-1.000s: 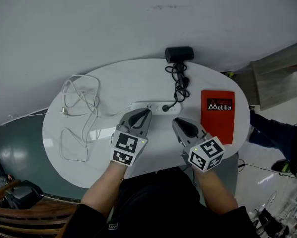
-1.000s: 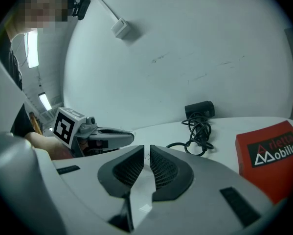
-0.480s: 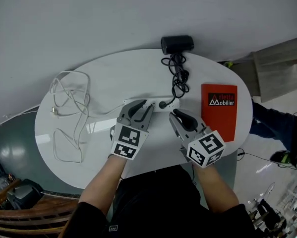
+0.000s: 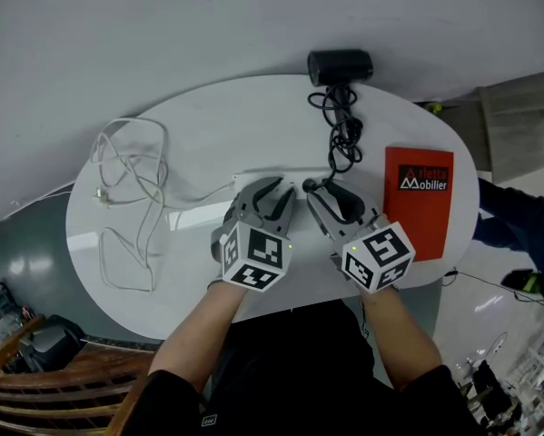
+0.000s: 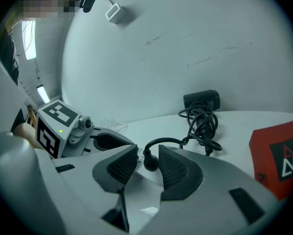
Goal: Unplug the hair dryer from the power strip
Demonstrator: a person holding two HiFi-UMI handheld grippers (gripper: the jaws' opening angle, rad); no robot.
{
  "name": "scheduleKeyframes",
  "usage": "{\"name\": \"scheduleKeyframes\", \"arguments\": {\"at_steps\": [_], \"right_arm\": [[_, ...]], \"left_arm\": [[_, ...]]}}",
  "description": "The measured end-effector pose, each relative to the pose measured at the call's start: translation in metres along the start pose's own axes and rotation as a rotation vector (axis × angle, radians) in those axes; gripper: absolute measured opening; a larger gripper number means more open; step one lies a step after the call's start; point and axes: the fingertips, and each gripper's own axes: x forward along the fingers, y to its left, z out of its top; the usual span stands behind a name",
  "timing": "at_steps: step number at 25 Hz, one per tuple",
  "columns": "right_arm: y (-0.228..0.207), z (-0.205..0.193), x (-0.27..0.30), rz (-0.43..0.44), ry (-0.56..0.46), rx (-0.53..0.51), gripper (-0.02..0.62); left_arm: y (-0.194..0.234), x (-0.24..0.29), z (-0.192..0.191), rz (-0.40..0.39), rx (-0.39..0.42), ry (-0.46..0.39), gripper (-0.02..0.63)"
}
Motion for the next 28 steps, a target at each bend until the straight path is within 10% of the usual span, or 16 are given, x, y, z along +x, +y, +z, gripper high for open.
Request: {"name": "scheduleKeyframes", "arguments": {"at_steps": [28], "right_arm": [[0.004, -0.006, 0.018, -0.177, 0.027, -0.264, 0.077]], "left_arm": [[0.002, 0.002, -0.002, 0.009, -0.103, -0.015, 0.104]]}}
